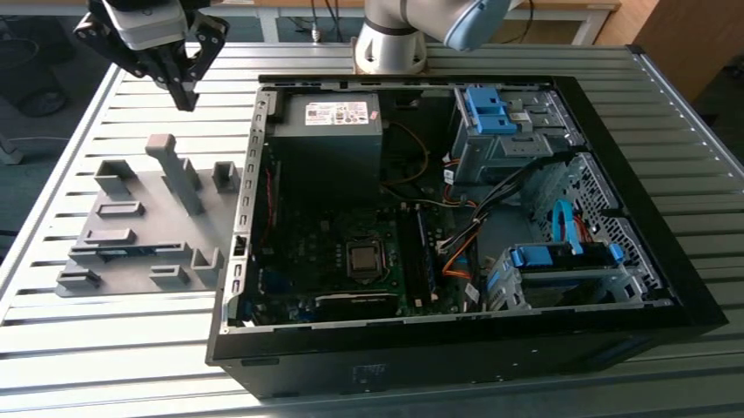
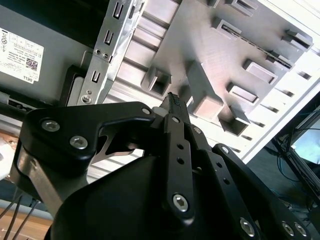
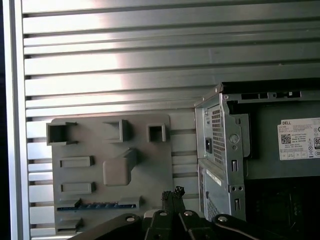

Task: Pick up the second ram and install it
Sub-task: 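Reach for the second ram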

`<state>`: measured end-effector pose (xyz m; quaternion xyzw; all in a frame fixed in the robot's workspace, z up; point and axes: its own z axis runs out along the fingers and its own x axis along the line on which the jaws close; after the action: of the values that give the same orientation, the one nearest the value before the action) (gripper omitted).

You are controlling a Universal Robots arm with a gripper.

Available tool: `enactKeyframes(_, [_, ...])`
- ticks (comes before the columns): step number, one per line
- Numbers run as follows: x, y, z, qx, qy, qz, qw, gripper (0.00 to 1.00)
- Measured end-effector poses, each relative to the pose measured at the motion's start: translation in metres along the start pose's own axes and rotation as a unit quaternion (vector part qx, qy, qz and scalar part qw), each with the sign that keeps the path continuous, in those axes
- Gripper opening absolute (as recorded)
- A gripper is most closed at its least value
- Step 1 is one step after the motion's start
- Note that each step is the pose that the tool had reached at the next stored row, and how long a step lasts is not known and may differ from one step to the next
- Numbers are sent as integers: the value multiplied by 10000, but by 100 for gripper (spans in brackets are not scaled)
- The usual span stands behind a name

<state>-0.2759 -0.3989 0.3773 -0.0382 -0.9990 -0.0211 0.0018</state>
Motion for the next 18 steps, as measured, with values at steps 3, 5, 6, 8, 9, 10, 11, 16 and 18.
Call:
enactKeyframes(3, [21,-2,0,0,0,0,10000,11])
enactKeyframes(5, [34,-3,1,0,0,0,10000,11])
enactKeyframes(6, [41,-3,1,0,0,0,10000,11])
enactKeyframes(8, [54,-4,1,0,0,0,10000,11])
enactKeyframes(9, [59,-5,1,0,0,0,10000,11])
enactKeyframes(10, [65,-5,1,0,0,0,10000,11])
enactKeyframes(11, [71,-6,2,0,0,0,10000,11])
enactKeyframes(16, [106,-8,2,0,0,0,10000,11])
enactKeyframes(18, [120,-9,2,0,0,0,10000,11])
